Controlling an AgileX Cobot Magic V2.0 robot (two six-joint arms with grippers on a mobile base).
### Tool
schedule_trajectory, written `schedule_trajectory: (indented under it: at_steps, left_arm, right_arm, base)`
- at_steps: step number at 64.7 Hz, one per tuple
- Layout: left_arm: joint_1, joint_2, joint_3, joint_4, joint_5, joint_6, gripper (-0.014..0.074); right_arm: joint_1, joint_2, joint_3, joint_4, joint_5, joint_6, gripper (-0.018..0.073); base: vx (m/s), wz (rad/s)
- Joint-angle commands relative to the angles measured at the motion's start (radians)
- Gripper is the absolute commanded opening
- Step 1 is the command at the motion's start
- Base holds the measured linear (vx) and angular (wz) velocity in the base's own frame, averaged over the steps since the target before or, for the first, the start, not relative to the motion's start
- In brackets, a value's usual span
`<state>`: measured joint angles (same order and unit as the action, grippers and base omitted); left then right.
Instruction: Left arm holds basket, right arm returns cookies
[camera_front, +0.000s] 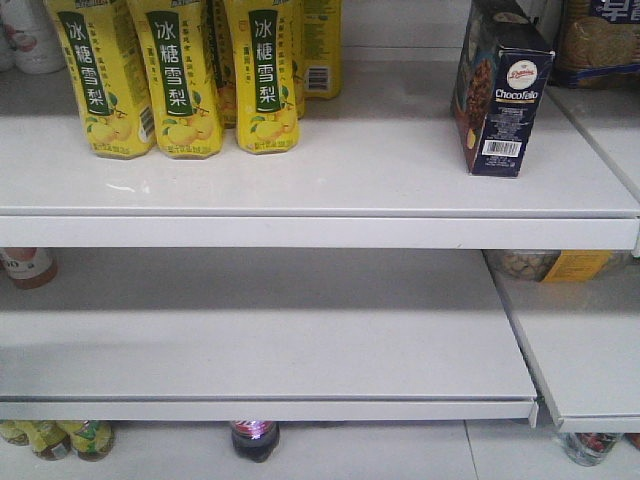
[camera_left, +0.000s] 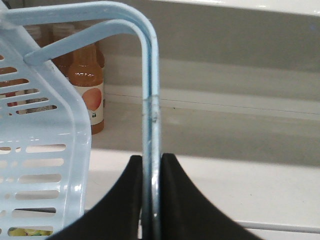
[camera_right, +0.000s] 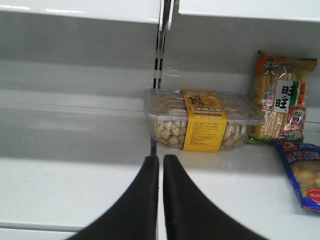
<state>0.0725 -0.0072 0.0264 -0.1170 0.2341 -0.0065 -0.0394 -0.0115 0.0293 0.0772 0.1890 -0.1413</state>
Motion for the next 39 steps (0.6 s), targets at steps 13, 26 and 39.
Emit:
schedule_trajectory:
  at_steps: [13,26,39]
  left_arm:
    - [-0.002,-0.017,-0.028,0.012,-0.103,0.019,0.0004]
    - [-0.002,-0.017,-0.028,0.012,-0.103,0.019,0.0004]
    - [-0.002,-0.017,-0.028,0.012,-0.103,0.019,0.0004]
  right_arm:
    - [-0.008,-0.013,0.018,0.004,-0.071,-0.011,-0.0010]
    - [-0.008,-0.013,0.018,0.004,-0.071,-0.011,-0.0010]
    - [-0.008,-0.013,0.018,0.004,-0.071,-0.011,-0.0010]
  base:
    - [0.00,0.00]
    - [0.00,0.00]
    - [0.00,0.00]
